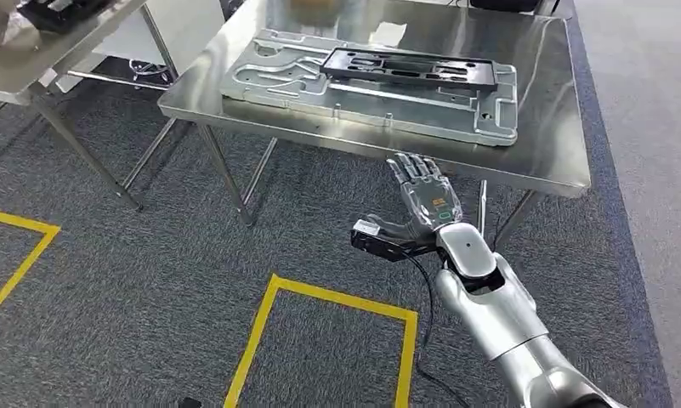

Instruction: Take the parts from the cabinet and place them on the table.

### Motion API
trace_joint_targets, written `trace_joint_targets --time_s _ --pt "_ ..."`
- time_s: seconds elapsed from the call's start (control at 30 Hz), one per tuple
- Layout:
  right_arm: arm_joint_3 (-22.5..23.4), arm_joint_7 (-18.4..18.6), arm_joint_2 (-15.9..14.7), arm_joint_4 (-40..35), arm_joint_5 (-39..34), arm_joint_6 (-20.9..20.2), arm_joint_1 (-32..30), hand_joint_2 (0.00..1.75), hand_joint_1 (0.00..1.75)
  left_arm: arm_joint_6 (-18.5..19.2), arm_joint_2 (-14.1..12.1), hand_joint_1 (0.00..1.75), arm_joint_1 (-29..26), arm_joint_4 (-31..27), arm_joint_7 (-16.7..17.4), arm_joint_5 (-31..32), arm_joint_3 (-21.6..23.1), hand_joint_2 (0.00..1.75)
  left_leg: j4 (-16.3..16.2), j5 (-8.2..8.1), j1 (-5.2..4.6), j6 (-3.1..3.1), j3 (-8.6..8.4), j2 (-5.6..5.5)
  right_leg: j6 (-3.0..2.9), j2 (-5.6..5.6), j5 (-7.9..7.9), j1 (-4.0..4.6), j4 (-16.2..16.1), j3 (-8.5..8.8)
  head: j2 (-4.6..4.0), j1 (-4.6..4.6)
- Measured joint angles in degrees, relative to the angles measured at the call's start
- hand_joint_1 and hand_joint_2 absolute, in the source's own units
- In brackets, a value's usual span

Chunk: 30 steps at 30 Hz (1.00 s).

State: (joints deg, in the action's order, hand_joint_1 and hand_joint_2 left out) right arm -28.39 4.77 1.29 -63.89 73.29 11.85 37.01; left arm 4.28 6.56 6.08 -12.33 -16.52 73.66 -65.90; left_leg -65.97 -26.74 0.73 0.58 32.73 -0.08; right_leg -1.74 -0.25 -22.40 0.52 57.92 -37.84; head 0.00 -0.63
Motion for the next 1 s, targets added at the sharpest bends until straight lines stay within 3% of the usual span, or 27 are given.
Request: trace_joint_targets --time_s 0.03,0.07,0.13,0.17,0.2,0.27,0.3,0.33,0.37,0.4,0.43,0.47,0.5,0.53,0.57,0.63,0.67,0.7,0.73,0.8,0.83,0.87,0.9,0.93,0.97,1.0 --pt "0.0 0.11 -0.02 -0.69 -0.07 0.24 -0.43 0.0 0.0 -0.13 -0.07 0.0 0.14 0.0 -0.06 -0.13 -0.02 0.0 5.48 -2.85 -0.37 -0.57 -4.11 0.01 0.29 0.0 0.33 0.18 0.22 -0.45 0.0 0.06" --pt "0.0 0.26 -0.15 -1.22 -0.11 0.74 -0.94 0.0 0.0 -0.2 -0.02 0.0 0.25 0.0 -0.18 -0.22 -0.04 0.0 9.1 -4.09 -0.44 -0.74 -5.72 0.01 0.62 -0.16 0.77 0.17 0.35 -0.57 0.0 0.11" --pt "0.0 0.46 -0.31 -2.3 -0.31 2.14 -2.69 0.0 0.0 -0.33 0.0 0.0 0.2 0.0 -0.22 -0.42 -0.31 0.0 8.76 -3.33 -0.9 -1.36 -4.98 0.0 1.35 -0.37 2.06 -0.15 -0.24 -0.47 0.0 -0.02" --pt "0.04 0.5 -0.63 -3.18 -0.52 2.83 -4.22 0.0 0.0 -0.48 0.04 0.0 0.04 0.0 -0.22 -0.63 -0.48 0.0 9.34 -2.45 -0.71 -1.81 -4.73 0.03 1.78 -0.33 2.62 0.13 -0.43 -0.54 0.0 0.13" --pt "0.31 0.37 -1.38 -4.0 -1.47 4.09 -6.09 0.0 0.0 -0.55 0.46 0.0 0.02 0.11 -0.22 -1.23 -0.7 0.0 9.7 -1.56 -0.23 -2.2 -4.36 0.47 2.05 0.09 1.5 -0.28 0.1 -0.77 0.0 0.04" --pt "2.04 -2.13 -1.75 -7.81 -4.97 9.2 -13.17 0.0 0.0 -1.31 0.5 0.0 -0.04 0.11 -0.28 -2.6 -1.68 0.0 9.91 0.0 -0.12 -3.2 -2.91 0.24 2.74 0.3 -6.05 -0.44 5.25 -2.29 0.0 0.57" --pt "3.46 -4.45 -1.95 -10.24 -6.76 12.32 -18.16 0.0 0.0 -1.49 0.65 0.0 -0.2 0.11 -0.46 -3.19 -2.03 0.0 9.9 0.62 -0.12 -3.16 -2.07 0.01 3.04 0.3 -9.45 -0.66 9.25 -2.99 0.0 0.63" --pt "5.08 -7.05 -2.27 -12.47 -8.49 15.2 -23.77 0.0 0.0 -1.6 0.83 0.0 -0.56 0.11 -0.57 -3.45 -2.38 0.0 9.84 1.24 -0.12 -3.1 -1.18 -0.34 3.27 0.3 -11.65 -0.87 13.59 -3.64 0.0 0.7" --pt "6.74 -9.71 -2.25 -14.32 -9.86 17.32 -28.37 0.0 0.0 -1.88 0.92 0.0 -0.94 0.11 -0.68 -3.56 -2.89 0.0 9.64 1.85 -0.12 -2.98 -0.2 -0.39 3.43 0.3 -11.8 -1.04 16.85 -3.97 0.0 0.9" --pt "7.86 -11.17 -2.23 -15.42 -10.21 17.75 -31.7 0.0 0.0 -1.97 0.98 0.0 -1.23 0.11 -0.7 -3.84 -3.15 0.0 9.34 2.41 -0.12 -2.72 0.95 -0.34 3.62 0.29 -10.08 -1.22 17.73 -3.43 0.0 0.87" --pt "8.51 -11.63 -2.23 -16.13 -10.25 17.68 -33.75 0.0 0.0 -1.99 1.01 0.0 -1.34 0.11 -0.68 -3.91 -3.26 0.0 8.96 2.84 -0.12 -2.53 1.99 -0.15 3.74 0.26 -8.01 -1.35 16.49 -1.96 0.0 0.85" --pt "9.87 -12.04 -2.25 -17.57 -10.23 17.27 -35.34 0.0 0.0 -2.01 1.16 0.0 -1.35 0.11 -0.68 -4.0 -3.43 0.0 8.51 3.3 -0.08 -2.25 3.15 0.21 3.83 0.23 -6.05 -1.47 12.85 1.09 0.0 0.88" --pt "10.95 -12.09 -2.23 -18.61 -10.18 16.79 -36.35 0.0 0.0 -2.01 1.27 0.0 -1.21 0.11 -0.7 -4.0 -3.7 0.0 7.98 3.7 -0.04 -1.93 3.99 0.45 3.81 0.2 -6.01 -1.53 7.45 5.37 0.0 0.9" --pt "11.54 -12.09 -2.14 -19.56 -10.1 16.35 -36.96 0.0 0.0 -2.01 1.27 0.0 -1.07 0.11 -0.72 -4.0 -3.91 0.0 7.55 3.9 -0.21 -1.56 4.47 0.54 3.65 0.22 -8.05 -1.5 2.16 10.37 0.0 0.92" --pt "11.85 -12.09 -2.08 -20.42 -10.05 16.06 -37.37 0.0 0.0 -2.01 1.36 0.0 -0.98 0.11 -0.79 -4.02 -4.09 0.0 7.08 4.11 -0.3 -1.34 4.64 0.77 3.21 0.44 -9.72 -1.28 -1.69 12.28 0.0 0.85" --pt "12.74 -12.39 -1.84 -21.33 -12.83 14.84 -38.58 0.0 0.0 -2.16 1.38 0.0 -0.66 0.11 -0.79 -4.28 -4.26 0.0 7.42 5.31 -0.16 -0.5 4.56 0.9 2.5 0.37 -9.23 -1.07 -1.04 11.36 0.0 0.68" --pt "13.53 -13.47 -1.55 -21.75 -16.87 14.36 -40.04 0.0 0.0 -2.4 1.38 0.0 -0.67 0.11 -0.79 -4.5 -4.42 0.0 7.68 5.91 -0.08 -0.01 4.58 0.85 1.86 0.19 -8.76 -0.88 -1.16 11.15 -0.02 0.74" --pt "14.87 -15.57 -1.07 -21.99 -22.43 13.71 -41.74 0.0 0.0 -2.56 1.38 0.0 -0.82 0.11 -0.74 -4.85 -4.79 0.0 7.41 5.87 0.17 0.27 5.08 0.57 1.08 -0.27 -7.77 -1.27 -1.64 10.54 -0.02 0.87" --pt "16.44 -18.2 -0.5 -21.94 -27.26 12.43 -43.45 0.0 0.0 -2.69 1.55 0.0 -1.04 0.13 -0.72 -5.31 -5.16 0.0 5.96 2.59 0.2 0.46 5.7 0.51 0.66 -0.51 -7.0 -1.16 -1.67 9.68 0.0 0.79" --pt "21.87 -25.35 1.45 -20.67 -34.94 8.19 -46.94 0.0 0.0 -3.35 1.68 0.0 -1.41 0.13 -0.79 -5.88 -5.77 0.0 -0.88 -5.38 0.24 0.86 7.07 0.49 0.23 -0.64 -5.68 -0.97 -1.59 7.9 0.0 0.31" --pt "25.33 -28.56 2.63 -19.03 -36.53 5.63 -48.14 0.0 0.0 -3.67 1.68 0.0 -1.46 0.13 -0.85 -6.16 -6.05 0.0 -4.92 -8.01 0.25 0.98 7.39 0.49 0.16 -0.73 -4.94 -0.81 -1.51 7.01 0.0 0.28" --pt "29.98 -32.01 4.0 -16.6 -36.96 2.41 -48.83 0.0 0.0 -3.93 1.7 0.0 -1.44 0.13 -0.85 -6.32 -6.3 0.0 -8.34 -8.47 0.24 0.99 7.47 0.49 0.16 -0.75 -4.22 -0.64 -1.28 5.91 0.0 0.26" --pt "34.47 -35.05 5.03 -13.91 -36.56 -0.63 -48.89 0.0 0.0 -4.33 1.73 0.0 -1.44 0.13 -0.85 -6.29 -6.6 0.0 -9.87 -6.84 0.23 0.85 6.94 0.48 0.16 -0.75 -3.8 -0.48 -1.12 4.83 0.0 0.26" --pt "40.72 -38.49 6.24 -10.21 -35.22 -4.16 -48.59 0.0 0.0 -4.68 1.77 0.0 -1.47 0.13 -0.87 -6.29 -6.93 0.0 -9.2 -4.18 0.17 0.56 5.32 0.47 0.22 -0.75 -3.23 -0.28 -0.92 3.8 0.0 0.24" --pt "46.45 -40.84 7.19 -6.87 -33.83 -6.59 -48.08 0.0 0.0 -5.05 1.81 0.0 -1.49 0.13 -0.98 -6.29 -7.08 0.0 -6.72 -1.6 -0.04 0.03 2.82 0.42 0.3 -0.77 -2.68 -0.06 -0.71 2.94 0.0 0.17" --pt "52.85 -42.5 8.08 -3.03 -32.34 -8.44 -47.39 0.0 0.0 -5.46 1.86 0.0 -1.48 0.11 -1.13 -6.29 -7.17 0.0 -2.79 -0.52 -0.23 -0.71 -0.54 0.38 0.44 -0.79 -2.16 0.12 -0.51 2.18 0.0 0.2"
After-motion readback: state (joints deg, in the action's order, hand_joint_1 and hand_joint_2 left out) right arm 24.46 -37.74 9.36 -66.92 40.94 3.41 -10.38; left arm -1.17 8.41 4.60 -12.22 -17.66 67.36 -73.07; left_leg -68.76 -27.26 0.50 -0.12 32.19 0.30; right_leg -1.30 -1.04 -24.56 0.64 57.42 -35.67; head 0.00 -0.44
